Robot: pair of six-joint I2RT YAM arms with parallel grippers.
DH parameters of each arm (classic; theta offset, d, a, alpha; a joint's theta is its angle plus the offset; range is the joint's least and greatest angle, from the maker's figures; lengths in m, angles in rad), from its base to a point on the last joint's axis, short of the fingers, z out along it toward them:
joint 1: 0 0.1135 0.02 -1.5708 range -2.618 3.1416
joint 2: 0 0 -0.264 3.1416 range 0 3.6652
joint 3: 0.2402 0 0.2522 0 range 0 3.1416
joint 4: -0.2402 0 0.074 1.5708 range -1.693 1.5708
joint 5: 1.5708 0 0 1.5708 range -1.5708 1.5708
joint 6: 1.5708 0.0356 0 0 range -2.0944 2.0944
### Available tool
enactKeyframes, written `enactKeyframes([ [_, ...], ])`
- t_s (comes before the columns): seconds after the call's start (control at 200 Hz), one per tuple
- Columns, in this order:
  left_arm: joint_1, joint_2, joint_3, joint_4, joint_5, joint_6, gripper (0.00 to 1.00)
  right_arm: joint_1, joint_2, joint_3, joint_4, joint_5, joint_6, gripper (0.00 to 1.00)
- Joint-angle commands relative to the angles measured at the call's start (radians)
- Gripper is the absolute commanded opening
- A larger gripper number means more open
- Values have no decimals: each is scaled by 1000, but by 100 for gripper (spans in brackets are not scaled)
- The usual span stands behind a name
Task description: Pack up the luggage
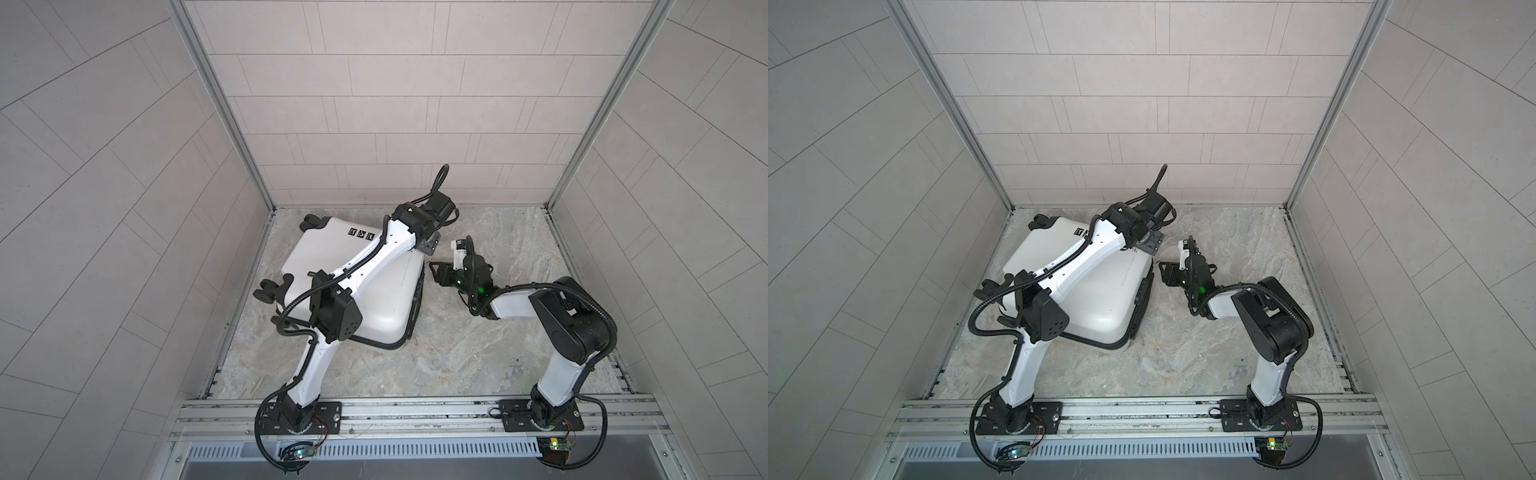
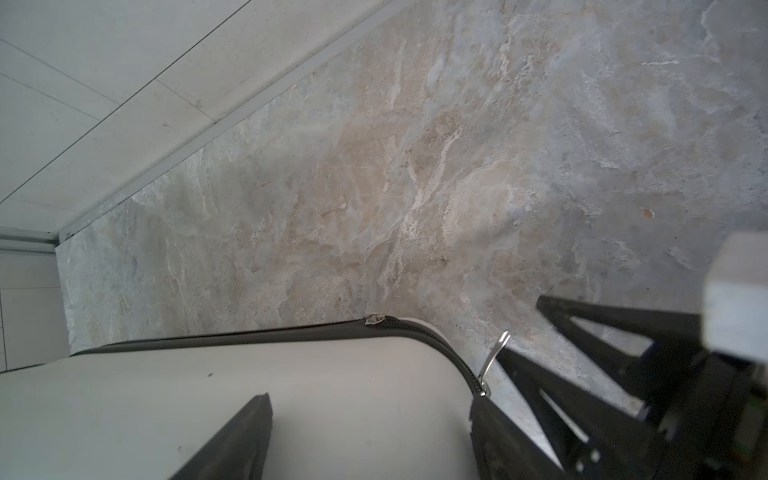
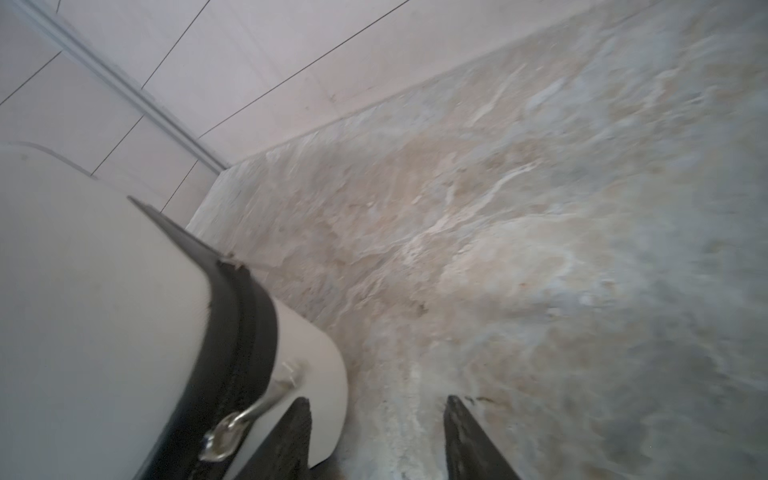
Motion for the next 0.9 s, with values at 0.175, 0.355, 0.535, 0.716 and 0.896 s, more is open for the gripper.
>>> enactKeyframes([
  [0.175, -6, -470, -361, 49, 91, -185, 83, 10, -102, -80, 7, -45, 75, 56],
  [0.355, -11, -959, -889, 318, 99, -378, 86, 73, -125, -174, 78, -98, 147, 57],
  [0.535, -13, -1289, -1129, 289, -4, -530, 95, 158, -138, -206, 122, -84, 196, 59],
  [0.716, -14, -1428, -1248, 260, -18, -607, 97, 195, -141, -216, 158, -53, 236, 59],
  [0.896, -12, -1514, -1347, 267, -53, -640, 97, 211, -73, -205, 199, -40, 291, 56],
])
